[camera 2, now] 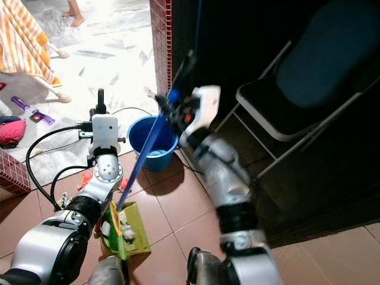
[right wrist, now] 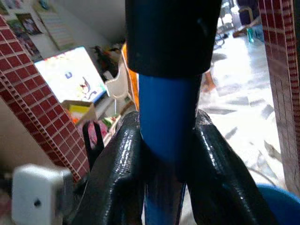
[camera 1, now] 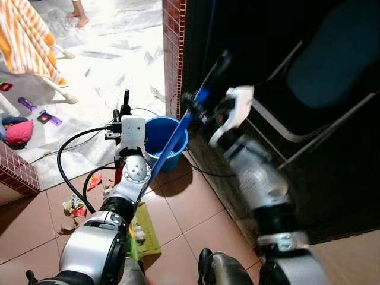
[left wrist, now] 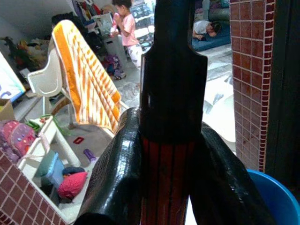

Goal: Sweep floor

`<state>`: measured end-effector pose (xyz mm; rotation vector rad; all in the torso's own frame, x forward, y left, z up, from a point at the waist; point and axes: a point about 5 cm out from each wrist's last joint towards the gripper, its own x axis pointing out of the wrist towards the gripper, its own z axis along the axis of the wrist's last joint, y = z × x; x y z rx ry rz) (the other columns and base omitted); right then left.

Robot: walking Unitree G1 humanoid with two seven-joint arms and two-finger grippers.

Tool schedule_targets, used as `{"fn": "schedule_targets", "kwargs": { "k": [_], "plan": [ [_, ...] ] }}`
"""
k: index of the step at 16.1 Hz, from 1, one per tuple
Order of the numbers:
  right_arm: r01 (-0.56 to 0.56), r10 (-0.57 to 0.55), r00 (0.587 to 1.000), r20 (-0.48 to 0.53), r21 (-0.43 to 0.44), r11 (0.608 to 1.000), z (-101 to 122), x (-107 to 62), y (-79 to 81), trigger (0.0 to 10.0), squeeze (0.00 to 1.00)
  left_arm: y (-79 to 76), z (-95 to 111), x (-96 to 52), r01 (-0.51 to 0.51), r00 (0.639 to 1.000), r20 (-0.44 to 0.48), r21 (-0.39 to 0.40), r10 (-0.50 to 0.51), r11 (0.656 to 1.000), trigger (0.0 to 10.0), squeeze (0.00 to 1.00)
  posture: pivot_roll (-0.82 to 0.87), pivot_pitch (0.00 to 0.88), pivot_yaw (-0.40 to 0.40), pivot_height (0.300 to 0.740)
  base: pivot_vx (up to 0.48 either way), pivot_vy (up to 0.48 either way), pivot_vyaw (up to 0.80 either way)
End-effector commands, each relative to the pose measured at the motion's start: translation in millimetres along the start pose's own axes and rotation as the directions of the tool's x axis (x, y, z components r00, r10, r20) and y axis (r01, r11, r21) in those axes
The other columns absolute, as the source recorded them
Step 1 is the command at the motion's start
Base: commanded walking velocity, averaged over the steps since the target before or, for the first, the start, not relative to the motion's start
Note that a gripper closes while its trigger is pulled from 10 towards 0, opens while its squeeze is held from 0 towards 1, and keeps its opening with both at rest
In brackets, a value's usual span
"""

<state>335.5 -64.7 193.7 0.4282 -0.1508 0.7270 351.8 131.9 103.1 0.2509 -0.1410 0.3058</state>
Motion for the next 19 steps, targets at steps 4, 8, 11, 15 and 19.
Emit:
{"fn": "schedule_targets", "kwargs": {
  "k": [4,8,11,15,19],
  "plan": [
    [0.117,-0.092,0.983,0.161,-0.153,0.981,46,1.7,-22.6,10.0,0.0,-2.9,1,1.3,0.034,0.999,-0.032,-0.094,-0.037,0.995,10.0,0.0,-0.11,0.056,-0.086,0.74,0.0,0.0,0.0],
    [0.196,-0.152,0.973,0.176,-0.265,0.944,57,-6.6,-42.5,10.0,0.0,-6.5,5,2.0,0.112,0.993,-0.014,-0.16,-0.116,0.981,10.0,0.0,-0.11,0.01,-0.093,0.74,0.0,0.0,0.0],
    [0.213,-0.163,0.971,0.177,-0.317,0.924,61,-12.4,-49.3,10.0,0.0,1.7,-2,1.9,0.101,0.994,-0.033,-0.168,-0.108,0.981,10.0,0.0,-0.1,0.0,-0.098,0.74,0.0,0.0,0.0],
    [0.232,-0.185,0.971,0.152,-0.399,0.887,51,-22.8,-58.5,10.0,0.0,6.7,-12,-0.3,0.133,0.984,-0.084,-0.227,-0.155,0.965,10.0,0.0,-0.09,0.0,-0.093,0.74,0.0,0.0,0.0],
    [0.236,-0.209,0.972,0.109,-0.447,0.863,34,-36.0,-61.4,10.0,0.0,4.1,-18,-8.8,0.207,0.975,-0.05,-0.161,-0.217,0.965,10.0,0.0,-0.09,0.0,-0.09,0.74,0.0,0.0,0.0]
  ]
}}
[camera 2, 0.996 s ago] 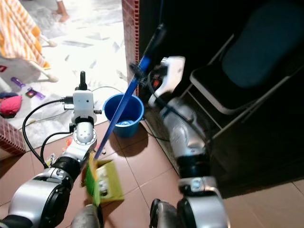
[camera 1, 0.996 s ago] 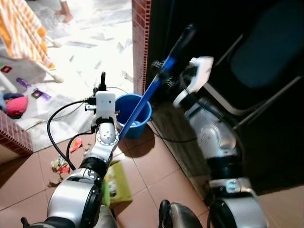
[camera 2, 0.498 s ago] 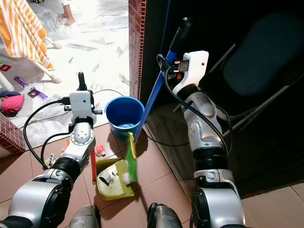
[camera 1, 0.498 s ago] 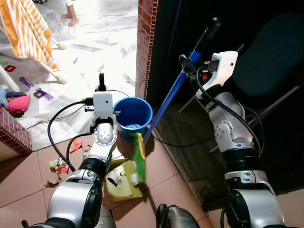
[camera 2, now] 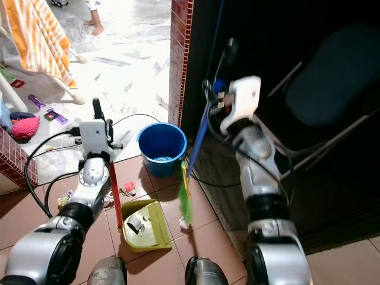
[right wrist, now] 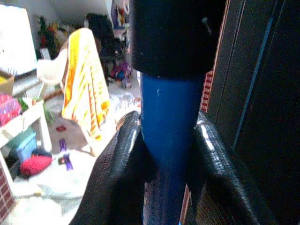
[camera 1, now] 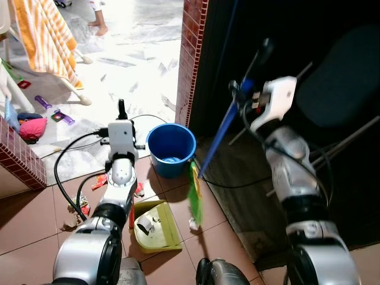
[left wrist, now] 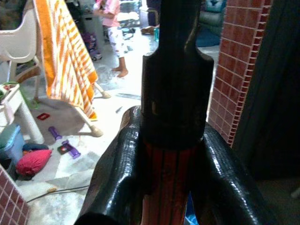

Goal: Sweep floor

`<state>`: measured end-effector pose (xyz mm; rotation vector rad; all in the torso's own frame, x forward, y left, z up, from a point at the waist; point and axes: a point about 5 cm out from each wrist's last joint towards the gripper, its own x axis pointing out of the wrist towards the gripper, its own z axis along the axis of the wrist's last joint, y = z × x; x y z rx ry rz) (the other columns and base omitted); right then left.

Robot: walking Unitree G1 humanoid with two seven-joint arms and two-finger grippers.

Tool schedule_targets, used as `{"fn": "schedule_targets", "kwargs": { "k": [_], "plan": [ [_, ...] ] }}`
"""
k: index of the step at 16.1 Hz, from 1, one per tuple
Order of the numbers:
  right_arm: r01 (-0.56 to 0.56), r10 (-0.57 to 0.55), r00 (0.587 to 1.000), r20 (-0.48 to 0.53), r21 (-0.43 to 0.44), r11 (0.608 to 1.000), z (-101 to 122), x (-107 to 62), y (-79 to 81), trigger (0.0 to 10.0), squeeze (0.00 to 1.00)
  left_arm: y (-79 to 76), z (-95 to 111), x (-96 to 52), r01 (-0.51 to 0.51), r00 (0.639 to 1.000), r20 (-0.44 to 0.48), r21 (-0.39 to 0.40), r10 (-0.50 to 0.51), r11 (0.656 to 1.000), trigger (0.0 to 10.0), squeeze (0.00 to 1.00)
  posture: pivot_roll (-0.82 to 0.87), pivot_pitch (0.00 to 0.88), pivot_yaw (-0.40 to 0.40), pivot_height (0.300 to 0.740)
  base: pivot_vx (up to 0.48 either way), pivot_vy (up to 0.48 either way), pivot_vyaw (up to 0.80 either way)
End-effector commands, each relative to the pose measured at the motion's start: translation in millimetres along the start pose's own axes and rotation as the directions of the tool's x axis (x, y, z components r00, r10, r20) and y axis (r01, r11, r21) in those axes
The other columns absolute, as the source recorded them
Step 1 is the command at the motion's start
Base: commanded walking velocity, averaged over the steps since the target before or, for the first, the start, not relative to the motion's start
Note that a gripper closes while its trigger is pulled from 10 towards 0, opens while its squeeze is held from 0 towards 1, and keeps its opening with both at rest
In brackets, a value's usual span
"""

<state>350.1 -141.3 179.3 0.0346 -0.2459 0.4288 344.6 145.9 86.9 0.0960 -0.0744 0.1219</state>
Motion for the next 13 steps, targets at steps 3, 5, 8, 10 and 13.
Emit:
{"fn": "schedule_targets", "kwargs": {
  "k": [3,5,8,10,13],
  "plan": [
    [0.006,-0.003,1.0,0.031,-0.072,0.997,3,-4.3,1.3,10.0,0.0,-13.6,-12,-8.1,0.076,0.994,-0.066,-0.095,-0.082,0.993,10.0,0.0,-0.09,0.0,-0.082,0.74,0.0,0.0,0.0],
    [0.011,-0.01,1.0,0.019,-0.079,0.997,-1,-7.0,2.4,10.0,0.0,-15.2,-16,-8.6,0.097,0.988,-0.101,-0.154,-0.113,0.983,10.0,0.0,-0.09,0.0,-0.079,0.74,0.0,0.0,0.0],
    [0.026,-0.025,1.0,0.007,-0.087,0.996,-4,-7.6,2.1,10.0,0.0,-26.9,-18,-10.9,0.168,0.973,-0.123,-0.201,-0.195,0.965,10.0,0.0,-0.09,0.0,-0.077,0.74,0.0,0.0,0.0],
    [0.03,-0.031,0.999,-0.016,-0.075,0.997,-8,-7.0,3.7,10.0,0.0,-31.4,-19,-11.8,0.193,0.963,-0.142,-0.224,-0.228,0.955,10.0,0.0,-0.09,0.0,-0.079,0.74,0.0,0.0,0.0],
    [0.03,-0.028,0.998,-0.047,0.039,0.999,-12,-2.4,12.2,10.0,0.0,-38.7,-21,-13.4,0.233,0.947,-0.165,-0.235,-0.275,0.944,10.0,0.0,-0.09,0.0,-0.079,0.74,0.0,0.0,0.0]
  ]
}}
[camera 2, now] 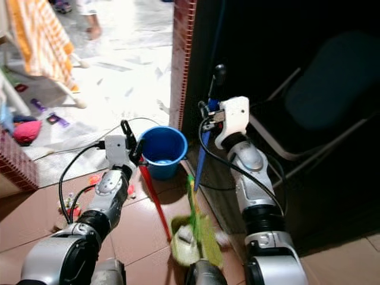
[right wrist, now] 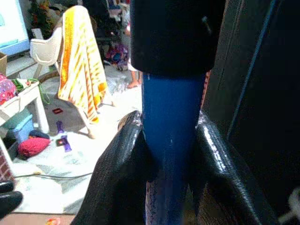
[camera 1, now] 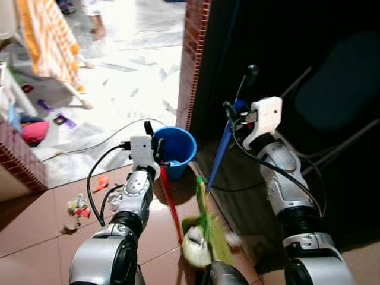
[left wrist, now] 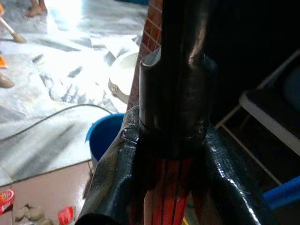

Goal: Sweep floor

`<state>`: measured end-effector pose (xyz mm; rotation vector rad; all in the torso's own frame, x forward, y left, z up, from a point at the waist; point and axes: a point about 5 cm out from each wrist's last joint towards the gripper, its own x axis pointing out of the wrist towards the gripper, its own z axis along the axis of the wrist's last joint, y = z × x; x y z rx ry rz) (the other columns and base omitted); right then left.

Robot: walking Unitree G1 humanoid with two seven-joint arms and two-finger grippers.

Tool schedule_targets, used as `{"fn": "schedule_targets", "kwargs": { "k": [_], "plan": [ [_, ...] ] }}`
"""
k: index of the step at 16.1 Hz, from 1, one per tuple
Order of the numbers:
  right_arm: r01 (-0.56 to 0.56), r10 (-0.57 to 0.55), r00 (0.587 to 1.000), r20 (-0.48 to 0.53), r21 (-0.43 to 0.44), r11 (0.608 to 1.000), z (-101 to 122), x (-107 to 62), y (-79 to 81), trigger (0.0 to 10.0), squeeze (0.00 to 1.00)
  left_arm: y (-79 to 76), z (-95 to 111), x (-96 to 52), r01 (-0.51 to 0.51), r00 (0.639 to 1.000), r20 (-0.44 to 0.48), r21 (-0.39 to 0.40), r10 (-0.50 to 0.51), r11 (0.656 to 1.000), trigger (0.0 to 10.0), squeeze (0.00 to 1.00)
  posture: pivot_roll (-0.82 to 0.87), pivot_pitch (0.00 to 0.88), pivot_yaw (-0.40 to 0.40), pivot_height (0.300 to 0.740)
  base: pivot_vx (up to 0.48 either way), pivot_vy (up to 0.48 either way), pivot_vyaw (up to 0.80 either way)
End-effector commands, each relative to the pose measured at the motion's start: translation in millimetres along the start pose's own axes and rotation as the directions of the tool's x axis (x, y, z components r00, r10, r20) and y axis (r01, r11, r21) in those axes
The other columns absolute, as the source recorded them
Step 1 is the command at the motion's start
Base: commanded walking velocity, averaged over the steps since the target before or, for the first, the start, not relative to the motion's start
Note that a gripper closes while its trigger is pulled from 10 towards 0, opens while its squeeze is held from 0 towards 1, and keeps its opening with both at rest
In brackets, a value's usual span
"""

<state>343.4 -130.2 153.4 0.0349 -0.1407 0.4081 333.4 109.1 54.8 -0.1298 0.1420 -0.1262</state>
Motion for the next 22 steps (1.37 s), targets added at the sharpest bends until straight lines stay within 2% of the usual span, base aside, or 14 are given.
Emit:
{"fn": "schedule_targets", "kwargs": {
  "k": [1,3,5,6,7,9,13,14,15,17,19,20,22],
  "plan": [
    [0.007,-0.01,0.999,0.049,0.068,0.998,13,5.4,-0.9,10.0,0.0,-2.0,7,3.7,0.017,1.0,0.016,0.008,-0.017,1.0,10.0,0.0,-0.09,0.0,-0.077,0.74,0.0,0.0,0.0],
    [0.028,-0.033,0.998,0.047,0.101,0.994,16,7.8,-6.0,10.0,0.0,-2.3,6,3.6,0.019,1.0,0.012,0.007,-0.02,1.0,10.0,0.0,-0.1,0.0,-0.078,0.74,0.0,0.0,0.0],
    [0.021,-0.027,0.997,0.067,0.088,0.996,21,9.2,-8.0,10.0,0.0,-1.4,6,3.5,0.012,1.0,0.011,0.012,-0.012,1.0,10.0,0.0,-0.1,0.0,-0.078,0.74,0.0,0.0,0.0],
    [0.008,-0.013,0.996,0.087,0.06,0.998,25,10.0,-7.3,10.0,0.0,-0.4,9,4.2,0.003,1.0,0.028,0.044,-0.004,0.999,10.0,0.0,-0.1,0.0,-0.079,0.74,0.0,0.0,0.0],
    [-0.013,0.01,0.994,0.109,0.022,1.0,31,11.0,-5.0,10.0,0.0,2.7,19,6.7,-0.006,0.997,0.079,0.082,0.0,0.997,10.0,0.0,-0.11,0.0,-0.078,0.74,0.0,0.0,0.0],
    [-0.02,0.022,0.992,0.124,-0.015,1.0,34,10.0,-4.4,10.0,0.0,10.2,36,11.2,-0.032,0.989,0.146,0.106,0.016,0.994,10.0,0.0,-0.11,0.0,-0.077,0.74,0.0,0.0,0.0],
    [0.065,-0.049,0.987,0.156,-0.099,0.993,36,8.1,-12.0,10.0,0.0,22.2,52,9.2,-0.082,0.969,0.242,0.163,0.041,0.983,10.0,0.0,-0.09,0.0,-0.066,0.74,0.0,0.0,0.0],
    [0.084,-0.066,0.985,0.159,-0.108,0.991,36,7.4,-14.0,10.0,0.0,23.5,59,8.1,-0.101,0.957,0.287,0.168,0.049,0.981,10.0,0.0,-0.09,0.0,-0.064,0.74,0.0,0.0,0.0],
    [0.108,-0.091,0.984,0.153,-0.105,0.989,34,5.6,-17.0,10.0,0.0,26.2,73,6.1,-0.15,0.926,0.371,0.173,0.077,0.973,10.0,0.0,-0.09,0.0,-0.064,0.74,0.0,0.0,0.0],
    [0.131,-0.12,0.984,0.13,-0.08,0.988,27,2.0,-20.0,10.0,0.0,28.9,93,2.2,-0.186,0.879,0.467,0.153,0.095,0.97,10.0,0.0,-0.09,0.0,-0.064,0.74,0.0,0.0,0.0],
    [0.154,-0.149,0.984,0.096,-0.048,0.987,16,-2.9,-22.0,10.0,0.0,34.0,113,-3.8,-0.215,0.836,0.535,0.113,0.123,0.97,10.0,0.0,-0.07,0.0,-0.068,0.74,0.0,0.0,0.0],
    [0.153,-0.148,0.985,0.09,-0.054,0.987,13,-3.9,-21.1,10.0,0.0,35.9,119,-6.8,-0.215,0.826,0.55,0.108,0.122,0.971,10.0,0.0,-0.06,0.0,-0.069,0.74,0.0,0.0,0.0],
    [0.151,-0.147,0.986,0.074,-0.054,0.987,7,-3.6,-18.9,10.0,0.0,49.5,125,-16.7,-0.281,0.812,0.563,0.144,0.155,0.949,10.0,0.0,-0.05,0.0,-0.069,0.74,0.0,0.0,0.0]
  ]
}}
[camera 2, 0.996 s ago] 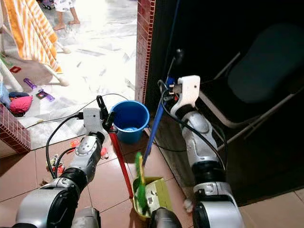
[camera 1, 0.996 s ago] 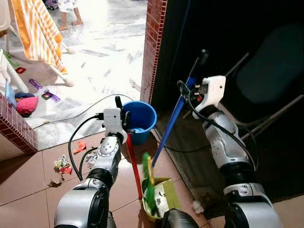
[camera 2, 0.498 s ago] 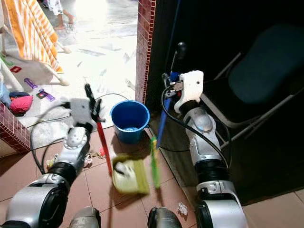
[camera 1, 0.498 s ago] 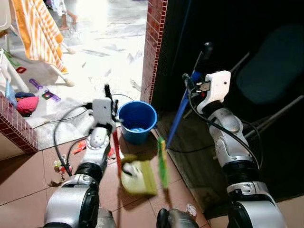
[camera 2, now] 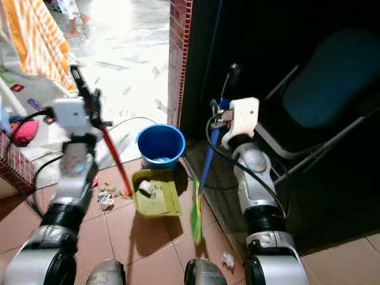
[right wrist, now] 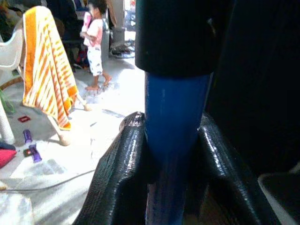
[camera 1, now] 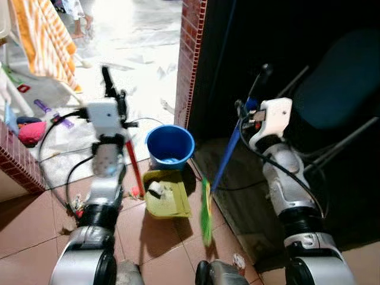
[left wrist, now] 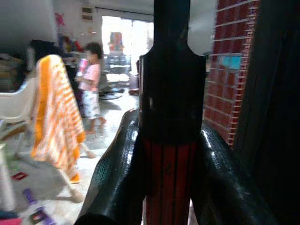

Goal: Sweep floor

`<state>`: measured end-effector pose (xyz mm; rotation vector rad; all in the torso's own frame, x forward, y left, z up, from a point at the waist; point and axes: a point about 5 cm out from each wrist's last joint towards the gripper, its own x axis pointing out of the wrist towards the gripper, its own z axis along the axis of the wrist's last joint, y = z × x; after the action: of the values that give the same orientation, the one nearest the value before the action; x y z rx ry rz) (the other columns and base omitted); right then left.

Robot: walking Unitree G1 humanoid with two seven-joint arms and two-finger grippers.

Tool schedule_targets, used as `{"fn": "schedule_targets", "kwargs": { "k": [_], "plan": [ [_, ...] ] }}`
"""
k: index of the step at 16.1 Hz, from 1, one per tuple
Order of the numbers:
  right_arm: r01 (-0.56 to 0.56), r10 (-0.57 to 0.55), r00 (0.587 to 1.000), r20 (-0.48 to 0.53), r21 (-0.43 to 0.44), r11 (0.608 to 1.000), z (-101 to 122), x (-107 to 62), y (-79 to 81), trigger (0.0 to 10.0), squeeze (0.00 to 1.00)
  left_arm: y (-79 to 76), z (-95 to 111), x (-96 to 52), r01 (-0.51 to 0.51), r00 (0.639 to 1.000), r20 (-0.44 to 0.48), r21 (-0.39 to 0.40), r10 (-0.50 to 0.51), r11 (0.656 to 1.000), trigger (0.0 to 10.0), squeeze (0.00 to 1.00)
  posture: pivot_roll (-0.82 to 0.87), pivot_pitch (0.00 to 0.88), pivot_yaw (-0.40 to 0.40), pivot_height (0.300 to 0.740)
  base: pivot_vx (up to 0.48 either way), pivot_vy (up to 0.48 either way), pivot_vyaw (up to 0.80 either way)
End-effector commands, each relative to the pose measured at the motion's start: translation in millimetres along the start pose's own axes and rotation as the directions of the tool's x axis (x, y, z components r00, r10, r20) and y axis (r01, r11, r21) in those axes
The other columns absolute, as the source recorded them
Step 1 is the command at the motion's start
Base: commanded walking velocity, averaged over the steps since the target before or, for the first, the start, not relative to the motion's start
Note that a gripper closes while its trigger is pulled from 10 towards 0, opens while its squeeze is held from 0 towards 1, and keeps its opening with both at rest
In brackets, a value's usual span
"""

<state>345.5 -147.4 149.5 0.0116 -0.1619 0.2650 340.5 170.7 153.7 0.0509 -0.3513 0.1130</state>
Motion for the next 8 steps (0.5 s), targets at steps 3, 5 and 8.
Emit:
{"fn": "schedule_targets", "kwargs": {
  "k": [3,5,8],
  "plan": [
    [0.005,-0.005,0.999,0.037,-0.015,1.0,5,1.5,-1.6,10.0,0.0,24.5,23,-2.5,-0.066,0.995,0.082,0.065,0.061,0.996,10.0,0.0,-0.03,0.0,-0.073,0.74,0.0,0.0,0.0],
    [-0.003,0.004,1.0,0.021,-0.013,1.0,1,0.0,0.1,10.0,0.0,40.9,31,-10.6,-0.131,0.987,0.1,0.094,0.122,0.987,10.0,0.0,-0.02,0.0,-0.075,0.74,0.0,0.0,0.0],
    [-0.022,0.022,1.0,-0.002,-0.008,1.0,-5,-1.0,2.5,10.0,0.0,62.6,60,-10.0,-0.264,0.952,0.188,0.111,0.241,0.958,10.0,0.0,-0.01,0.0,-0.085,0.74,0.0,0.0,0.0]
  ]
}}
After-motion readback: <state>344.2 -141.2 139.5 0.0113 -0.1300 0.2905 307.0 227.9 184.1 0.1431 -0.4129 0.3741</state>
